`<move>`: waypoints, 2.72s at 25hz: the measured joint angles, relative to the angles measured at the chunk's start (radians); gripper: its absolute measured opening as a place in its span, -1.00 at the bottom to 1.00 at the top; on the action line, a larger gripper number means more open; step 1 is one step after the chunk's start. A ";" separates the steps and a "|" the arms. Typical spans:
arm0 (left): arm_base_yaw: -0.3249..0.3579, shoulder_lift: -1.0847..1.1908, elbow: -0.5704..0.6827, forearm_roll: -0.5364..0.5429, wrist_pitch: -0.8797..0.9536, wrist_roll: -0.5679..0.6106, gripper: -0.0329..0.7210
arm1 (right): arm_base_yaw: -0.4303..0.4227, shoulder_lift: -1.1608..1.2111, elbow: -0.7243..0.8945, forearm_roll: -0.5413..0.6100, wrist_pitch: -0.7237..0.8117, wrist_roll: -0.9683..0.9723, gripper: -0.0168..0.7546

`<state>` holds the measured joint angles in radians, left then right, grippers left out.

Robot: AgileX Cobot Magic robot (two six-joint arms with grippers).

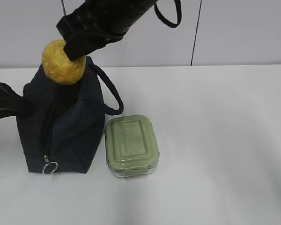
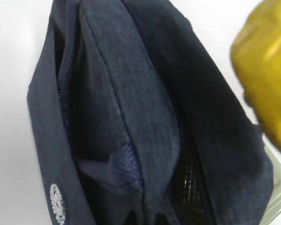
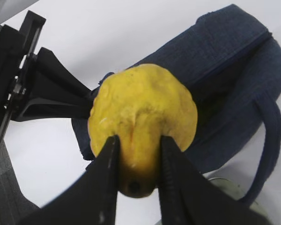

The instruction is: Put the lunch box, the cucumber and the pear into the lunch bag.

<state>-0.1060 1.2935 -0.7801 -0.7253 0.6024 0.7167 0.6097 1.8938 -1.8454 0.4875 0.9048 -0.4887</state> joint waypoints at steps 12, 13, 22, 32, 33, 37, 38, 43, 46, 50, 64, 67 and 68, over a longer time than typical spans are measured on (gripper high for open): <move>0.000 0.000 0.000 0.000 0.000 0.000 -0.91 | 0.027 0.146 0.000 -0.098 -0.013 0.003 -0.52; 0.000 0.000 0.000 0.000 0.000 0.000 -0.91 | 0.027 0.148 0.000 -0.109 -0.009 0.006 -0.50; 0.000 0.000 0.000 0.000 0.000 0.000 -0.91 | 0.027 0.155 -0.002 -0.106 -0.002 0.012 0.41; 0.000 0.000 0.000 0.000 -0.001 0.000 -0.91 | -0.068 0.105 -0.006 -0.099 0.081 0.134 0.48; 0.000 0.000 0.000 0.000 -0.001 0.000 -0.91 | -0.093 0.105 -0.004 -0.099 0.095 0.146 0.48; 0.000 0.000 0.000 0.000 -0.001 0.000 -0.91 | -0.172 0.105 0.028 -0.099 0.158 0.163 0.48; 0.000 0.000 0.000 0.000 -0.001 0.000 -0.91 | -0.192 0.105 0.047 -0.093 0.172 0.163 0.48; 0.000 0.000 0.000 0.000 -0.001 0.000 -0.91 | -0.313 0.105 0.209 0.072 0.176 0.090 0.48; 0.000 0.000 0.000 0.000 -0.001 0.000 -0.91 | -0.384 0.105 0.319 0.265 0.170 -0.026 0.48; 0.000 0.000 0.000 0.000 -0.002 0.000 -0.91 | -0.435 0.107 0.414 0.356 0.147 -0.132 0.48; 0.000 0.000 0.000 0.000 -0.013 0.000 -0.91 | -0.433 0.201 0.421 0.482 0.158 -0.210 0.48; 0.000 0.000 0.000 0.000 -0.013 0.000 -0.91 | -0.433 0.201 0.421 0.483 0.154 -0.214 0.48; 0.000 0.000 0.000 0.000 -0.013 0.000 -0.91 | -0.433 0.201 0.421 0.483 0.150 -0.216 0.48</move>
<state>-0.1060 1.2935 -0.7801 -0.7253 0.5895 0.7167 0.1767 2.0946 -1.4246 0.9709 1.0547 -0.7044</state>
